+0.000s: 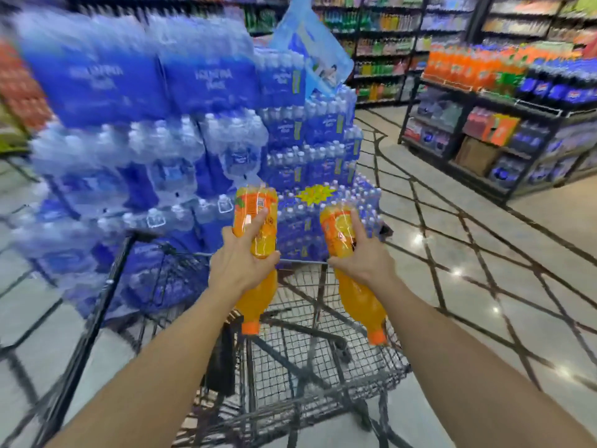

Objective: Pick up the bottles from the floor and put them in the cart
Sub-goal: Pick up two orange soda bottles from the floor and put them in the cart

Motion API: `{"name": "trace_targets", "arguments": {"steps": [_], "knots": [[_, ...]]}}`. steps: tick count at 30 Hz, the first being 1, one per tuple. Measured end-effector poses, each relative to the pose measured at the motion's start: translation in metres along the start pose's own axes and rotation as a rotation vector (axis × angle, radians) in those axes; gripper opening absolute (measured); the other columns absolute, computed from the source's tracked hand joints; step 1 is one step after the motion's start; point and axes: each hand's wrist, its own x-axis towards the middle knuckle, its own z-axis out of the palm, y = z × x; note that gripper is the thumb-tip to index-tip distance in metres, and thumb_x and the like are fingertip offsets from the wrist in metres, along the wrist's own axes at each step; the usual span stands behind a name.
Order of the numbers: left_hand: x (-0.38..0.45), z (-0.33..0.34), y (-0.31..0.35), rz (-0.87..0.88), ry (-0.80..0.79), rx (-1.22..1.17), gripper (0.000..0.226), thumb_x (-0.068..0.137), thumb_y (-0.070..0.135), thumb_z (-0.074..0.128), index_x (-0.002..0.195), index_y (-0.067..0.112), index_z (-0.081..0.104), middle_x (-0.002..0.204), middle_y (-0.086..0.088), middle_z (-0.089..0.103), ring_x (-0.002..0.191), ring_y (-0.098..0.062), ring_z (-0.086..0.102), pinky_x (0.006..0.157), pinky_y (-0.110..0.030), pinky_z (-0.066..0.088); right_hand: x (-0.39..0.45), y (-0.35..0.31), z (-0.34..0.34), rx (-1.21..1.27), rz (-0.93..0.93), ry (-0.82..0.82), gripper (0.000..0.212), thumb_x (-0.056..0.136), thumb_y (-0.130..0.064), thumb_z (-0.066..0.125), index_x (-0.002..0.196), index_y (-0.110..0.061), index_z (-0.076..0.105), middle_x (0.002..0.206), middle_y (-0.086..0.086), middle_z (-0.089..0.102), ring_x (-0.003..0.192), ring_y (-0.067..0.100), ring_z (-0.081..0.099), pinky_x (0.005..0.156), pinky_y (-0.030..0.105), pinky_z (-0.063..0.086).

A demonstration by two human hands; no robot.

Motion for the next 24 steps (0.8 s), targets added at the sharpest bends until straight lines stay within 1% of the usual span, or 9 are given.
{"name": "trace_targets", "arguments": {"steps": [3, 5, 8, 10, 12, 13, 17, 20, 24], "knots": [[0.005, 0.005, -0.056, -0.120, 0.000, -0.007, 0.083, 0.083, 0.062, 0.064, 0.145, 0.072, 0.009, 0.131, -0.010, 0.038, 0.093, -0.042, 0.061, 0.084, -0.048, 0.051, 0.014, -0.034, 0.053, 0.012, -0.053, -0.064, 0.121, 0.069, -0.058, 0.075, 0.144, -0.059, -0.020, 0.118, 0.024, 0.054, 0.104, 0.045, 0.059, 0.085, 0.047, 0.047], [0.005, 0.015, -0.088, -0.189, 0.005, -0.023, 0.084, 0.083, 0.062, 0.065, 0.144, 0.073, 0.008, 0.134, -0.012, 0.038, 0.097, -0.043, 0.061, 0.087, -0.049, 0.051, 0.021, -0.049, 0.088, 0.034, -0.079, -0.106, 0.122, 0.069, -0.058, 0.075, 0.145, -0.059, -0.020, 0.115, 0.024, 0.053, 0.103, 0.044, 0.059, 0.081, 0.046, 0.046], [0.001, 0.042, -0.127, -0.254, 0.020, -0.019, 0.083, 0.083, 0.067, 0.062, 0.144, 0.072, 0.007, 0.134, -0.014, 0.037, 0.083, -0.034, 0.058, 0.075, -0.042, 0.048, 0.028, -0.062, 0.142, 0.063, -0.092, -0.173, 0.123, 0.069, -0.059, 0.076, 0.144, -0.059, -0.022, 0.119, 0.025, 0.050, 0.104, 0.045, 0.059, 0.084, 0.049, 0.047], [-0.001, 0.069, -0.147, -0.300, -0.002, 0.004, 0.083, 0.084, 0.067, 0.062, 0.145, 0.071, 0.006, 0.140, -0.019, 0.037, 0.092, -0.039, 0.060, 0.075, -0.043, 0.047, 0.033, -0.060, 0.179, 0.060, -0.095, -0.210, 0.123, 0.069, -0.057, 0.075, 0.143, -0.060, -0.024, 0.123, 0.026, 0.050, 0.103, 0.046, 0.060, 0.083, 0.051, 0.048], [-0.002, 0.101, -0.163, -0.354, -0.048, 0.000, 0.085, 0.084, 0.064, 0.063, 0.145, 0.072, 0.004, 0.148, -0.023, 0.033, 0.113, -0.047, 0.058, 0.088, -0.051, 0.050, 0.036, -0.051, 0.216, 0.049, -0.091, -0.246, 0.124, 0.071, -0.056, 0.076, 0.142, -0.061, -0.026, 0.123, 0.026, 0.050, 0.100, 0.045, 0.061, 0.077, 0.049, 0.046], [-0.003, 0.119, -0.168, -0.374, -0.075, -0.004, 0.086, 0.084, 0.064, 0.063, 0.144, 0.073, 0.002, 0.152, -0.024, 0.030, 0.115, -0.048, 0.058, 0.092, -0.053, 0.050, 0.038, -0.044, 0.233, 0.042, -0.082, -0.263, 0.124, 0.071, -0.056, 0.076, 0.142, -0.061, -0.025, 0.122, 0.025, 0.050, 0.099, 0.045, 0.061, 0.075, 0.048, 0.045], [-0.010, 0.195, -0.190, -0.373, -0.169, -0.003, 0.089, 0.084, 0.064, 0.062, 0.142, 0.076, -0.005, 0.145, -0.020, 0.035, 0.097, -0.040, 0.066, 0.084, -0.052, 0.057, 0.045, -0.007, 0.298, 0.008, -0.049, -0.340, 0.123, 0.073, -0.053, 0.077, 0.143, -0.060, -0.024, 0.119, 0.023, 0.049, 0.096, 0.045, 0.061, 0.077, 0.050, 0.051], [-0.013, 0.247, -0.207, -0.393, -0.316, 0.023, 0.089, 0.087, 0.062, 0.061, 0.143, 0.073, -0.006, 0.140, -0.018, 0.035, 0.093, -0.038, 0.066, 0.083, -0.049, 0.057, 0.052, 0.030, 0.338, -0.031, 0.006, -0.434, 0.122, 0.076, -0.051, 0.077, 0.143, -0.059, -0.026, 0.131, 0.030, 0.044, 0.101, 0.046, 0.061, 0.073, 0.043, 0.047], [-0.014, 0.308, -0.229, -0.412, -0.446, 0.084, 0.086, 0.089, 0.059, 0.059, 0.148, 0.067, -0.003, 0.134, -0.015, 0.036, 0.096, -0.039, 0.064, 0.085, -0.048, 0.055, 0.066, 0.071, 0.379, -0.109, 0.078, -0.505, 0.123, 0.077, -0.056, 0.075, 0.141, -0.057, -0.030, 0.138, 0.030, 0.042, 0.107, 0.046, 0.060, 0.081, 0.049, 0.049]]}}
